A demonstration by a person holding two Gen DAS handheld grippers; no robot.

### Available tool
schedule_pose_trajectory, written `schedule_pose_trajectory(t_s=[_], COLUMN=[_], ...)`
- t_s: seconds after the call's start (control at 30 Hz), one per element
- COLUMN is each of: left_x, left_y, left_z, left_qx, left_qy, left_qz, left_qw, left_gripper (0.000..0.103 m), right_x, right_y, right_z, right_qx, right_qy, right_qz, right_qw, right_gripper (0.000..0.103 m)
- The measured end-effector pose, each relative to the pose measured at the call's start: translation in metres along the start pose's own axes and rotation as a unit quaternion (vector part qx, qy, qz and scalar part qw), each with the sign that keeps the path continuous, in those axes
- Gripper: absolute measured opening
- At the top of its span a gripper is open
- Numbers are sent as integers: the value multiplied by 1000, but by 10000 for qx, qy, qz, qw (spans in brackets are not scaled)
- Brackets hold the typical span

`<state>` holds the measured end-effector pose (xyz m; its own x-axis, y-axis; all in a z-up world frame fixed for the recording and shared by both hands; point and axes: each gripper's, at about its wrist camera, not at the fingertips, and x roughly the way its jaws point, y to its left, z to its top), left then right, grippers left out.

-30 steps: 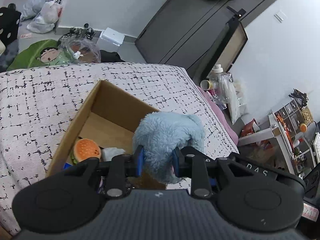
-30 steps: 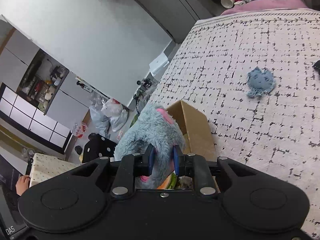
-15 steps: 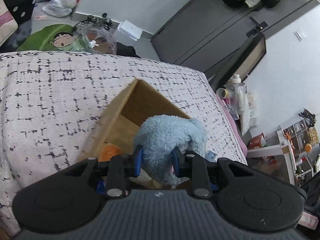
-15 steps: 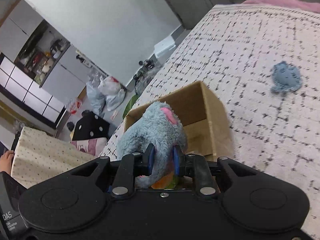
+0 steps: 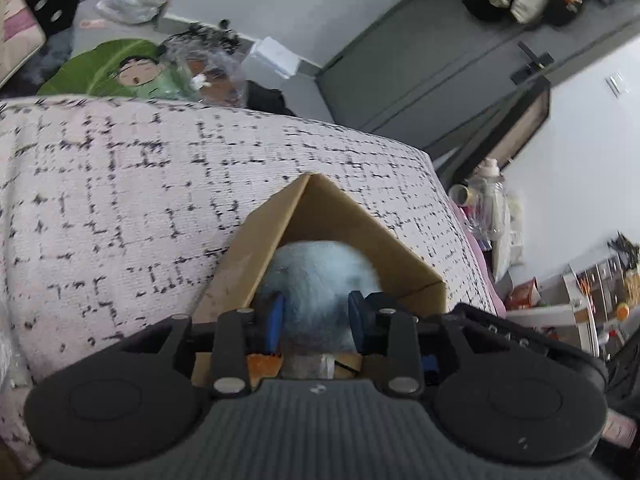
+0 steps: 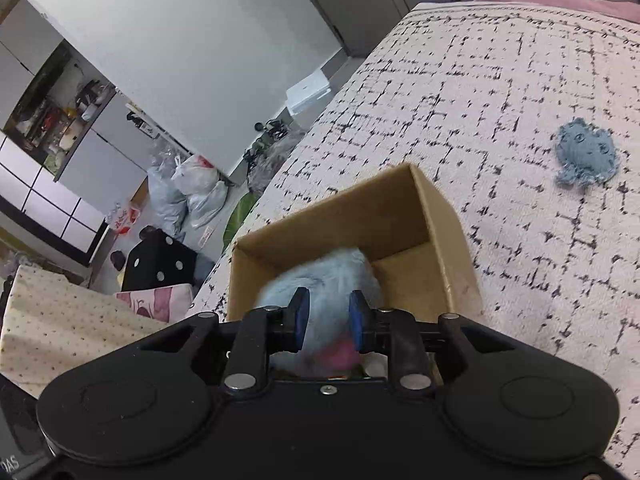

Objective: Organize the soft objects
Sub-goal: 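Lower the light-blue plush into the box and open the left tool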

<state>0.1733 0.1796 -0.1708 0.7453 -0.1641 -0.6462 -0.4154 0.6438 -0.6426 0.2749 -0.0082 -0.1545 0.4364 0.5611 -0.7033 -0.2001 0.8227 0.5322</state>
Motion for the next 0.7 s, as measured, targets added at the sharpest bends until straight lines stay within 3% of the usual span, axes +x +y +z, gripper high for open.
schedule_pose_trajectory(t_s=[0.03,0.1,0.43,0.7], left_x=[1,0,-7,-30], left_y=[-1,-2,-14,-25], left_z=[-1,-1,-9,-13], left_qx=[39,75,107,226], left_qy=[-1,-11,195,-82], left_qz=[-18,-34,149,416], left_qw=[10000,10000,9996,9988], left_gripper=[39,48,64,75], right_x=[-3,-7,-51,-105], right_y=[-1,-3,-28,-58], right_z=[1,2,4,4], right_qx=[-11,-27,444,753], right_qy=[-37,-136,-492,-975], right_qz=[-48,-193,47,106], right_qw=[10000,9997,9978,9923], right_gripper=[27,44,45,58])
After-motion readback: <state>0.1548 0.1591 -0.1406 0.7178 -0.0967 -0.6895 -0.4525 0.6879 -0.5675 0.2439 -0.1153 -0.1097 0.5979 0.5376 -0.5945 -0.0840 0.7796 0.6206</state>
